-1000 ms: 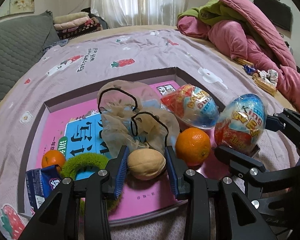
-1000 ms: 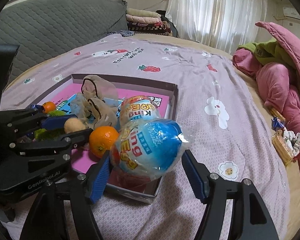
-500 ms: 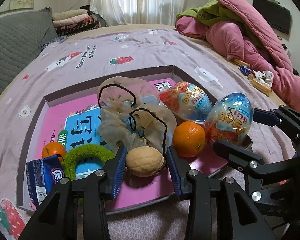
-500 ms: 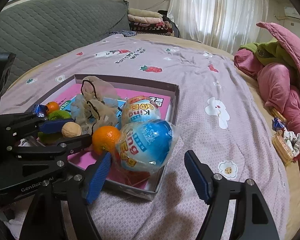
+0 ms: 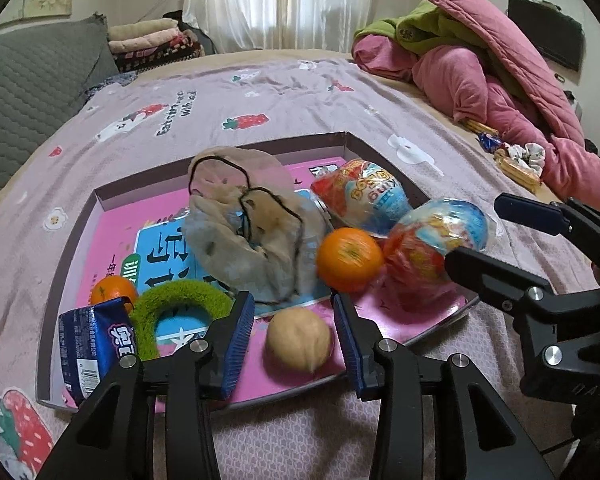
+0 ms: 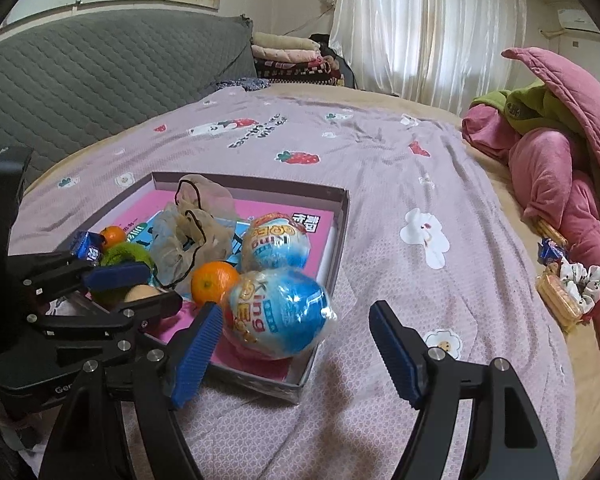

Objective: Organize objects

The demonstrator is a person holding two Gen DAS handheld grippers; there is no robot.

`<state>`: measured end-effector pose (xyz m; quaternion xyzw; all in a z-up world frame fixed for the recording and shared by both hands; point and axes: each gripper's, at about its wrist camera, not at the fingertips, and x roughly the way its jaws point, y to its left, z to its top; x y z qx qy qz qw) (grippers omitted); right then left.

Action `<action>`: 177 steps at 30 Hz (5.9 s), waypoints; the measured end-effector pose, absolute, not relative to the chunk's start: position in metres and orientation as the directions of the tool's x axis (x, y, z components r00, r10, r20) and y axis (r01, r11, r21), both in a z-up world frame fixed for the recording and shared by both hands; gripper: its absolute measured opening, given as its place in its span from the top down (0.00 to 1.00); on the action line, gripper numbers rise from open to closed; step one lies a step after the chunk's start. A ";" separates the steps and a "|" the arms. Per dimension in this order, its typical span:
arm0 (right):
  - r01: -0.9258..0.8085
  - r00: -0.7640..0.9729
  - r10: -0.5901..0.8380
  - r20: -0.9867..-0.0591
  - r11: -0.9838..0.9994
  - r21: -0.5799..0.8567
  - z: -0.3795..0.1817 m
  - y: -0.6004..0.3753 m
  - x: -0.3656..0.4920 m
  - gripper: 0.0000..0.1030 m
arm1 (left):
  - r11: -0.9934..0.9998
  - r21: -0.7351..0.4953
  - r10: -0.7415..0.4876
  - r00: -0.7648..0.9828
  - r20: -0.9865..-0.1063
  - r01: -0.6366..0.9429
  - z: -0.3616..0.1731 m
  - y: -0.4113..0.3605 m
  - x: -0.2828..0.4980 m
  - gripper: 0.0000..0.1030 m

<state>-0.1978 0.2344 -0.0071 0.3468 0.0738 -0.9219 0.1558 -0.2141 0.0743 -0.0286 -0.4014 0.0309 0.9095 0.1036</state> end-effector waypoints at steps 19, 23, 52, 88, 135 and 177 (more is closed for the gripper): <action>0.348 -0.767 -0.298 -0.568 -0.937 0.022 0.015 0.239 -0.184 0.19 | -0.985 -0.017 0.135 -0.693 -0.709 -0.174 0.000 0.062 -0.198 0.48; 0.345 -0.786 -0.283 -0.550 -0.938 -0.011 0.019 0.234 -0.180 0.18 | -0.987 -0.009 0.118 -0.704 -0.700 -0.157 0.007 0.055 -0.193 0.42; 0.272 -0.825 -0.231 -0.516 -0.962 -0.005 0.067 0.200 -0.122 0.16 | -0.999 -0.003 0.042 -0.793 -0.608 -0.050 0.058 0.003 -0.125 0.23; 0.235 -0.826 -0.189 -0.531 -0.972 -0.021 -0.001 0.174 -0.070 0.16 | -0.999 -0.024 -0.009 -0.744 -0.668 0.033 -0.022 -0.017 -0.073 0.23; 0.227 -0.799 -0.177 -0.575 -0.974 -0.016 -0.048 0.175 -0.070 0.16 | -0.999 -0.015 -0.020 -0.727 -0.687 0.041 -0.050 -0.013 -0.076 0.23; 0.233 -0.793 -0.179 -0.583 -0.972 -0.019 -0.052 0.174 -0.073 0.16 | -1.000 -0.015 -0.010 -0.719 -0.695 0.028 -0.056 -0.017 -0.077 0.23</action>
